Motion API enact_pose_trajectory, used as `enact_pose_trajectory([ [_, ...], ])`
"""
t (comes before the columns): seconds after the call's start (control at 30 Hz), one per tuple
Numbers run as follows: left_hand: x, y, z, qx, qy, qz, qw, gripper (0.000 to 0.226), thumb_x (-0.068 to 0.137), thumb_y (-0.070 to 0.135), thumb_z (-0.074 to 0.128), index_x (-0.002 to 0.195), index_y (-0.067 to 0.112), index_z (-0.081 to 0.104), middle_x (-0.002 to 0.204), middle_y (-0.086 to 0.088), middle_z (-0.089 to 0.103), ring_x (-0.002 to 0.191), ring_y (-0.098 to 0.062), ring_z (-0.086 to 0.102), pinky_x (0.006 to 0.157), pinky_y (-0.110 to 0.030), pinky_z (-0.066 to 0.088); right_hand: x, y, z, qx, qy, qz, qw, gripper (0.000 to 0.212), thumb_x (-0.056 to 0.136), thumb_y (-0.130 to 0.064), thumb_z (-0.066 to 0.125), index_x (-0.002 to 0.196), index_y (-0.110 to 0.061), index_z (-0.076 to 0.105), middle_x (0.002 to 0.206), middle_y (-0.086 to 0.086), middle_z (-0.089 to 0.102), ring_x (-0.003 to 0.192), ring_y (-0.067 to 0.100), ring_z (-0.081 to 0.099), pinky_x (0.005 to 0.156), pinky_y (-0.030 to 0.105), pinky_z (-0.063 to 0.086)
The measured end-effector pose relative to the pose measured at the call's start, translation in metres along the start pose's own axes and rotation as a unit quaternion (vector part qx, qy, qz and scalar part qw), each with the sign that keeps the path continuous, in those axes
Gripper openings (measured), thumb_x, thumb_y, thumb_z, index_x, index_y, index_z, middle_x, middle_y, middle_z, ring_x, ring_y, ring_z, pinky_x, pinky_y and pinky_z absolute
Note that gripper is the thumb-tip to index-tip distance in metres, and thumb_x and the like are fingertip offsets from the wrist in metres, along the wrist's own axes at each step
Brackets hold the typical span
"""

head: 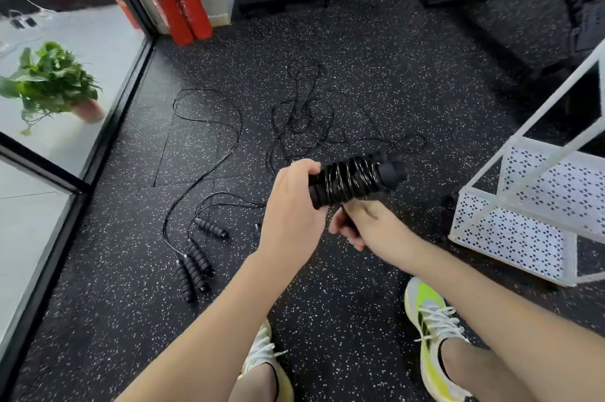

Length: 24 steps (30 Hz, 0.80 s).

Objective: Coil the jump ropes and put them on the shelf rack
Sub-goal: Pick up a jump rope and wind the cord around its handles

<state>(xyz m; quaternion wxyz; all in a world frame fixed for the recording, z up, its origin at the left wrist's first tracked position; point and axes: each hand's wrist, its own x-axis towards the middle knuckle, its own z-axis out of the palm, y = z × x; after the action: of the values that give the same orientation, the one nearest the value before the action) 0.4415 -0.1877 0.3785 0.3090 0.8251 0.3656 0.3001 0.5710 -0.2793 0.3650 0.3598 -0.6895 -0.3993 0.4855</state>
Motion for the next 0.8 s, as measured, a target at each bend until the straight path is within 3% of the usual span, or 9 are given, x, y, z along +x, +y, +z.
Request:
enact_pose_trajectory([
  [0.07, 0.005, -0.006, 0.0, 0.06, -0.001, 0.015, 0.998, 0.042, 0.083, -0.004, 0.071, 0.118, 0.014, 0.057, 0.107, 0.015, 0.047, 0.109, -0.018, 0.053, 0.079, -0.015, 0.029, -0.003, -0.002, 0.015, -0.089, -0.016, 0.009, 0.996, 0.031, 0.11, -0.031, 0.034, 0.104, -0.017, 0.062, 0.068, -0.004, 0.058, 0.054, 0.015, 0.047, 0.054, 0.031, 0.041],
  [0.13, 0.008, -0.011, -0.002, 0.086, -0.025, 0.032, 0.996, 0.041, 0.083, -0.006, 0.069, 0.118, 0.01, 0.058, 0.106, 0.012, 0.045, 0.109, -0.017, 0.048, 0.08, -0.016, 0.027, -0.009, -0.006, 0.025, -0.181, -0.02, 0.005, 0.983, 0.014, 0.106, -0.025, 0.04, 0.113, -0.019, 0.051, 0.074, -0.002, 0.06, 0.051, 0.013, 0.051, 0.046, 0.027, 0.04],
  [0.23, 0.007, -0.023, 0.005, 0.124, -0.056, 0.096, 0.986, 0.048, 0.076, -0.015, 0.067, 0.113, 0.011, 0.052, 0.111, 0.003, 0.051, 0.106, -0.017, 0.039, 0.083, -0.02, 0.028, -0.017, -0.017, 0.027, -0.272, -0.012, -0.024, 0.962, 0.008, 0.104, -0.024, 0.041, 0.106, -0.017, 0.045, 0.077, 0.001, 0.056, 0.057, 0.015, 0.052, 0.047, 0.028, 0.034],
  [0.33, 0.005, -0.034, 0.016, 0.15, -0.059, 0.076, 0.984, 0.056, 0.07, -0.019, 0.063, 0.106, 0.018, 0.042, 0.106, 0.007, 0.042, 0.096, -0.012, 0.03, 0.079, -0.029, 0.034, -0.022, -0.031, 0.02, -0.368, -0.011, -0.053, 0.928, 0.015, 0.105, -0.022, 0.038, 0.098, -0.012, 0.046, 0.078, 0.002, 0.049, 0.067, 0.022, 0.052, 0.061, 0.036, 0.045],
  [0.43, 0.002, -0.037, 0.019, 0.157, -0.103, 0.088, 0.978, 0.065, 0.062, -0.022, 0.064, 0.105, 0.02, 0.04, 0.109, 0.006, 0.041, 0.102, -0.015, 0.033, 0.08, -0.034, 0.041, -0.025, -0.04, 0.007, -0.414, 0.001, -0.066, 0.908, 0.022, 0.106, -0.026, 0.038, 0.102, -0.013, 0.055, 0.081, 0.002, 0.053, 0.074, 0.024, 0.056, 0.074, 0.041, 0.055],
  [0.5, 0.0, -0.041, 0.02, 0.161, -0.123, 0.108, 0.973, 0.065, 0.06, -0.022, 0.066, 0.105, 0.019, 0.042, 0.111, 0.0, 0.048, 0.104, -0.018, 0.036, 0.081, -0.029, 0.036, -0.026, -0.046, -0.007, -0.444, 0.011, -0.089, 0.892, 0.026, 0.106, -0.034, 0.04, 0.102, -0.02, 0.062, 0.089, -0.002, 0.062, 0.077, 0.019, 0.06, 0.075, 0.036, 0.052],
  [0.63, -0.001, -0.038, 0.021, 0.132, -0.146, 0.121, 0.973, 0.047, 0.07, -0.018, 0.068, 0.103, 0.011, 0.051, 0.109, -0.002, 0.056, 0.106, -0.018, 0.039, 0.085, -0.024, 0.033, -0.021, -0.055, -0.042, -0.529, 0.038, -0.182, 0.828, 0.028, 0.103, -0.05, 0.044, 0.111, -0.04, 0.068, 0.1, -0.016, 0.067, 0.101, 0.011, 0.055, 0.097, 0.037, 0.038],
  [0.8, 0.0, -0.023, 0.015, 0.094, -0.211, 0.139, 0.963, 0.037, 0.073, -0.014, 0.064, 0.103, 0.007, 0.055, 0.11, -0.004, 0.056, 0.111, -0.017, 0.041, 0.089, -0.023, 0.036, -0.009, -0.044, -0.063, -0.447, 0.053, -0.251, 0.857, 0.016, 0.091, -0.051, 0.064, 0.096, -0.042, 0.076, 0.085, -0.018, 0.069, 0.102, 0.009, 0.048, 0.106, 0.035, 0.024],
])
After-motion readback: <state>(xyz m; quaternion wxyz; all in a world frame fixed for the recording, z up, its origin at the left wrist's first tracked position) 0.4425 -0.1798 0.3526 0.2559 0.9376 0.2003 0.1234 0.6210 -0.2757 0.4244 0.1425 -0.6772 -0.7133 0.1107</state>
